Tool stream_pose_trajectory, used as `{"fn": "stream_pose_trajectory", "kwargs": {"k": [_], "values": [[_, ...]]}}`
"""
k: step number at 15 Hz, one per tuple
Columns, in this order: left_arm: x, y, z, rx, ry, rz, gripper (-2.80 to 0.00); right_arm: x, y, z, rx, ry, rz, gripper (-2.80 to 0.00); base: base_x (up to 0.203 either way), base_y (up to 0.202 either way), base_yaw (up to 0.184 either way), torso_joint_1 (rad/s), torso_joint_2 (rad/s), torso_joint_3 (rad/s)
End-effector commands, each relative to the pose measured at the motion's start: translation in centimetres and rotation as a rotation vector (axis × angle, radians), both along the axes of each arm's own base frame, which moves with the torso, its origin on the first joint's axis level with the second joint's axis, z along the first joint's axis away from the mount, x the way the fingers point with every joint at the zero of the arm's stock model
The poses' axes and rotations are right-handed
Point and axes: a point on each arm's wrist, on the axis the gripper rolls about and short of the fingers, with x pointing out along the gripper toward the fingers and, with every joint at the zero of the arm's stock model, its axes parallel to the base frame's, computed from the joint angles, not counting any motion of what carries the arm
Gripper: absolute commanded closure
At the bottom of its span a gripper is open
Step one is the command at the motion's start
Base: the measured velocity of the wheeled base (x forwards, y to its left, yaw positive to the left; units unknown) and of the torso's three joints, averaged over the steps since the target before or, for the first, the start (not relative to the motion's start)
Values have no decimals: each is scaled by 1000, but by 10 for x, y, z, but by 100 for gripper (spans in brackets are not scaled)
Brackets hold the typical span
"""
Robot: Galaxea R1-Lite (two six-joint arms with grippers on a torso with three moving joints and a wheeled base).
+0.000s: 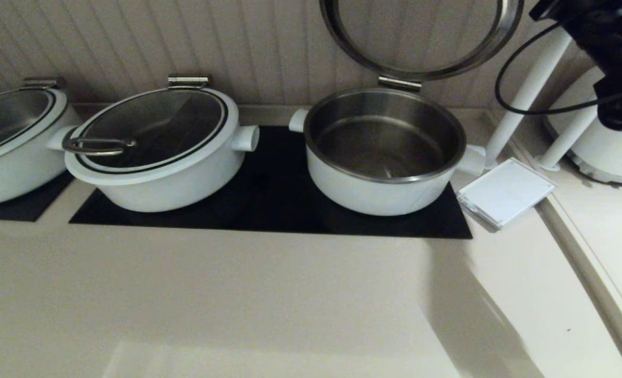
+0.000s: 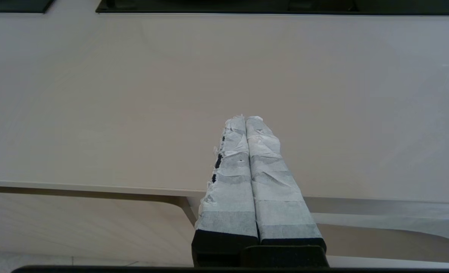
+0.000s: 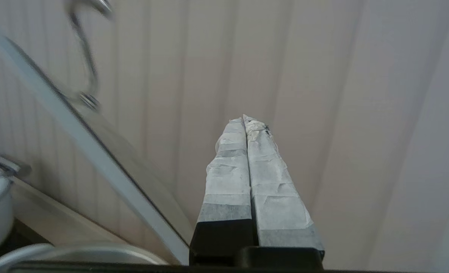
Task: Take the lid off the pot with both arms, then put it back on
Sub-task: Close the pot lid
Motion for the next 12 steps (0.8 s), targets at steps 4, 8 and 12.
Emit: {"fn": "stream_pose_trajectory", "kwargs": {"k": [4,8,12], "values": [[0,0,0,0,0,1,0,9,-2,-10,-4,4,2,0,0,0,0,0,0,0],[0,0,0,0,-1,1,0,9,1,-11,-7,4,11,0,0,0,0,0,0,0],[0,0,0,0,-2,-1,0,11,4,-16,-20,23,30,0,0,0,0,0,0,0]]}}
